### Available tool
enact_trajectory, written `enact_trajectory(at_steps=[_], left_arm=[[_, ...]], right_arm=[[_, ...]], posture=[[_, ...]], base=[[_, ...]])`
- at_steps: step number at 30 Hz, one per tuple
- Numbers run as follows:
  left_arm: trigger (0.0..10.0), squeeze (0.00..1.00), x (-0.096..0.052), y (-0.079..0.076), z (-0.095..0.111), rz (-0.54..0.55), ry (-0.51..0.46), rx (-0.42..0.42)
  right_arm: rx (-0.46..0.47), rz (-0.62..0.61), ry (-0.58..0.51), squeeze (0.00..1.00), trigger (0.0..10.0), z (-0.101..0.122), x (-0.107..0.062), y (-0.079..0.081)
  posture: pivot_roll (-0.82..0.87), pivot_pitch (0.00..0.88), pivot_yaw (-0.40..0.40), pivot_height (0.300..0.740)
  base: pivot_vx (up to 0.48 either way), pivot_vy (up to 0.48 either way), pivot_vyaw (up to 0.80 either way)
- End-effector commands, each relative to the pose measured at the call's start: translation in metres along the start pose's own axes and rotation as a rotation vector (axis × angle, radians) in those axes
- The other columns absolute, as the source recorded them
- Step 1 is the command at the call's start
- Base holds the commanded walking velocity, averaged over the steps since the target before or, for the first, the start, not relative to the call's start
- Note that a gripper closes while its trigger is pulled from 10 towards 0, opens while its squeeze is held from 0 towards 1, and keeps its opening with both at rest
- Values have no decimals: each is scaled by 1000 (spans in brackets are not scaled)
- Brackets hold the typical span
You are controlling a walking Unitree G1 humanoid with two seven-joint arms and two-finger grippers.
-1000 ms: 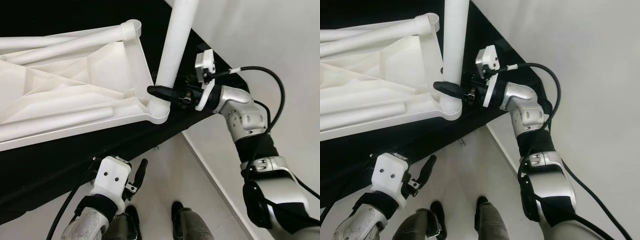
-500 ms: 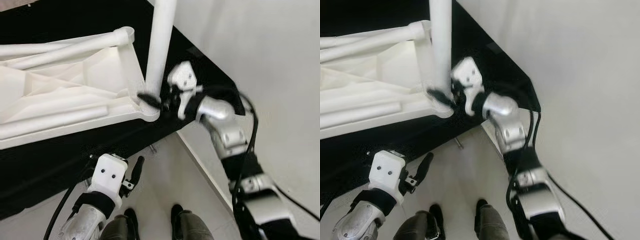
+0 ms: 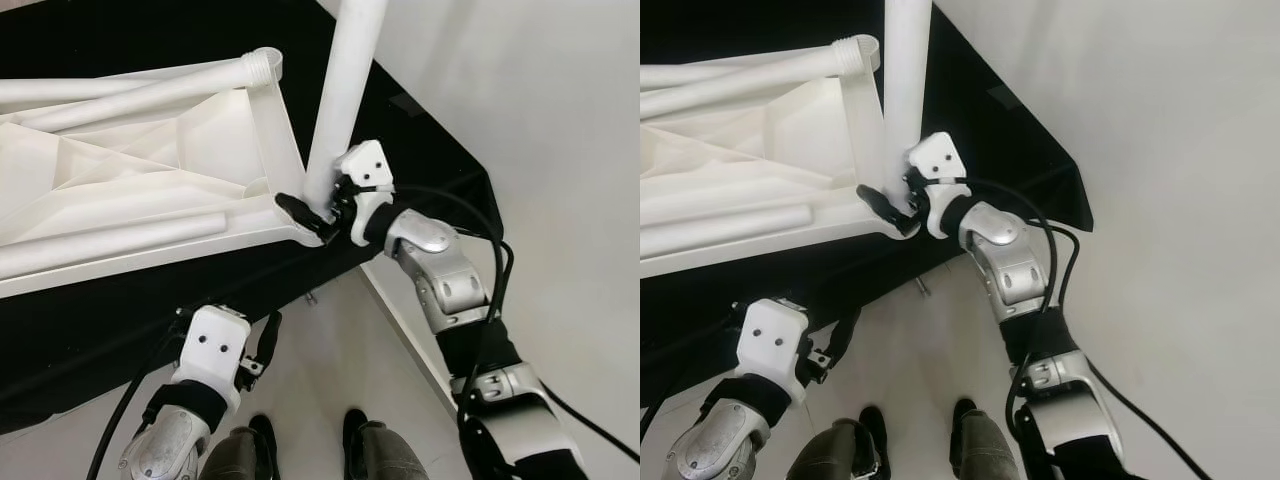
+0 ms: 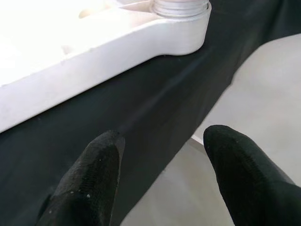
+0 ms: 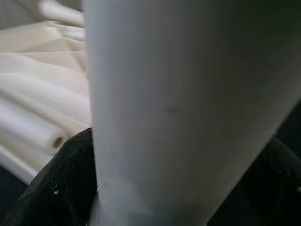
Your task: Building children table
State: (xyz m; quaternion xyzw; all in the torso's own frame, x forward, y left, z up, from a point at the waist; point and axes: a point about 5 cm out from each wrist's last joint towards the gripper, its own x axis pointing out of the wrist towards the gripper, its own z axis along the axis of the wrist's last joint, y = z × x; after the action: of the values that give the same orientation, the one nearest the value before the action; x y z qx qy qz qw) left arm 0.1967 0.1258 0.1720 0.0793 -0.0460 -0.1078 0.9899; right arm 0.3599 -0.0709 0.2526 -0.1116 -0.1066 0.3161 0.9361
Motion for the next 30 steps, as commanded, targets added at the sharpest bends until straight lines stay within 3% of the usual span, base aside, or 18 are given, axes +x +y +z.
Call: enact_trajectory(at_steps=[1, 3, 10, 11, 13, 14, 16, 17, 27, 28, 29, 30], left_arm=[[10000, 0, -2, -1, -5, 6, 23, -8], [10000, 0, -2, -1, -5, 13, 21, -5], [10000, 0, -3, -2, -4, 22, 21, -8], [10000, 0, -3, -3, -4, 22, 20, -11], [10000, 0, -3, -3, -3, 22, 20, -13], [10000, 0, -3, -3, -3, 22, 20, -16], [10000, 0, -4, -3, -3, 22, 20, -17], [10000, 0, -4, -3, -3, 23, 20, -20], [10000, 0, -5, -4, -2, 25, 22, -30], [10000, 0, -6, -4, -2, 25, 22, -31], [10000, 0, -6, -5, -2, 25, 23, -33], [10000, 0, -6, -5, -2, 25, 23, -33]], right_arm=[[-7, -91, 24, 0, 10000, 2, -1, -5], [14, -181, 24, 0, 10000, 10, 3, -3], [17, -277, 22, 0, 10000, 22, 6, -6], [15, -296, 26, 0, 9176, 23, 6, -8], [14, -305, 29, 0, 9176, 24, 6, -9], [16, -318, 30, 0, 667, 25, 5, -11], [17, -327, 31, 0, 667, 26, 4, -11], [25, -339, 30, 0, 0, 27, 4, -12], [76, -305, 8, 0, 0, 34, 5, -4], [131, -203, -45, 0, 0, 38, 7, 5], [228, 33, -184, 0, 0, 53, 7, 20], [228, 33, -184, 0, 0, 53, 7, 20]], posture=[[-26, 286, -40, 740], [-26, 286, -40, 740], [-27, 306, -44, 740], [-28, 308, -44, 740], [-29, 309, -45, 740], [-29, 311, -46, 740], [-29, 311, -46, 740], [-31, 314, -46, 740], [-24, 329, -47, 740], [-19, 333, -48, 740], [-16, 336, -49, 740], [-16, 336, -49, 740]], base=[[0, 0, 0], [0, 0, 0], [0, 0, 0], [0, 0, 0], [0, 0, 0], [0, 0, 0], [0, 0, 0], [0, 0, 0], [0, 0, 0], [0, 0, 0], [0, 0, 0], [0, 0, 0]])
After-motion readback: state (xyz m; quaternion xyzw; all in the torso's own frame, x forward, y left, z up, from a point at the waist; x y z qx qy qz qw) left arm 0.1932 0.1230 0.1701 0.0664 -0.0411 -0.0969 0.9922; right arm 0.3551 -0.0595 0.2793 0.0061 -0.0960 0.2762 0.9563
